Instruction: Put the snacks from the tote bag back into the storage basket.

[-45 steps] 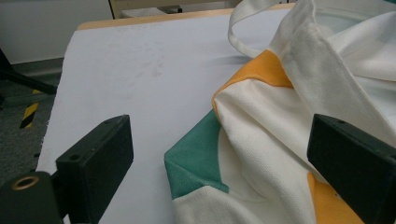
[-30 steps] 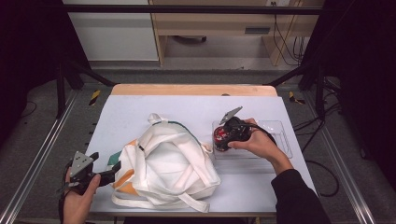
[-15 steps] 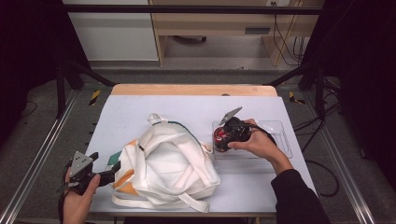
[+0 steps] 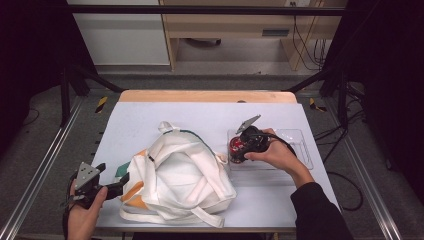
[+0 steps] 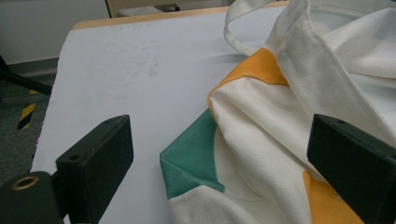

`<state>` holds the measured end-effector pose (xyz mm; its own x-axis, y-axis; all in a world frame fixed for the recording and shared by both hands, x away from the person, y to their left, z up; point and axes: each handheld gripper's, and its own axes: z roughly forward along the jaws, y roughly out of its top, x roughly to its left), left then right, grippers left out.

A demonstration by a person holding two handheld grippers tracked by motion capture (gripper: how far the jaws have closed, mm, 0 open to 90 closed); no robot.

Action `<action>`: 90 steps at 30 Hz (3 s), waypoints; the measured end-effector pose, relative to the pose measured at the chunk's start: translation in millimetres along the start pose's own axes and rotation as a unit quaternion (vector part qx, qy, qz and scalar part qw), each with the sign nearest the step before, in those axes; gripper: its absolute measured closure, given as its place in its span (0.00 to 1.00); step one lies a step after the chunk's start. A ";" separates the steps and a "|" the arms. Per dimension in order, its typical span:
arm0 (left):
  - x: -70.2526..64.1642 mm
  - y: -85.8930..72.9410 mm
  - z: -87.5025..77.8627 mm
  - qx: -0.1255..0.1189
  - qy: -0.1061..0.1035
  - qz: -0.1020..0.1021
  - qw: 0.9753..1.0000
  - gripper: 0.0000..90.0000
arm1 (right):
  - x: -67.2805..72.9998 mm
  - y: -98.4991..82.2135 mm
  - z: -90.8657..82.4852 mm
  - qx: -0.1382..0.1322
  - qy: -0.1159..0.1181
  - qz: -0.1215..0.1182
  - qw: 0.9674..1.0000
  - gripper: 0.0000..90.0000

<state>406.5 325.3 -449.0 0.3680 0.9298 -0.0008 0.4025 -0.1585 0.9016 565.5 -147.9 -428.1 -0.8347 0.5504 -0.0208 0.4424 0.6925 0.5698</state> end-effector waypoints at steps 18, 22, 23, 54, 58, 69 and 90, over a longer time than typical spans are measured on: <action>0.3 0.0 -0.3 0.000 -0.001 -0.002 1.000 0.08 | -1.6 -0.4 -2.6 0.006 0.002 0.012 1.000 0.20; 0.5 0.0 -0.4 0.000 0.000 -0.002 1.000 0.08 | -0.7 -0.3 -1.5 0.012 0.009 0.014 1.000 0.18; 0.6 0.0 -0.5 -0.001 0.000 -0.002 1.000 0.08 | -0.7 -0.3 -1.5 0.012 0.009 0.014 1.000 0.18; 1.6 0.3 -1.3 -0.002 -0.002 -0.004 1.000 0.08 | 1.7 -0.5 -8.6 0.030 0.011 0.010 0.999 0.07; 2.0 0.3 -1.4 -0.002 -0.001 -0.004 1.000 0.08 | 1.9 0.2 -12.6 0.027 0.009 0.012 1.000 0.07; 2.9 0.3 -1.9 -0.003 0.000 -0.006 1.000 0.08 | 5.0 -2.0 -29.9 0.018 0.008 0.014 1.000 0.07; 3.4 0.3 -2.4 -0.006 0.000 -0.010 1.000 0.08 | 11.6 -3.4 -62.0 -0.025 -0.008 0.018 0.999 0.07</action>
<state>405.8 329.2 -447.7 0.3597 0.9329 -0.0190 0.3995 -0.1356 0.9066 534.0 -172.8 -379.4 -0.8124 0.5829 -0.0128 0.4554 0.6480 0.6105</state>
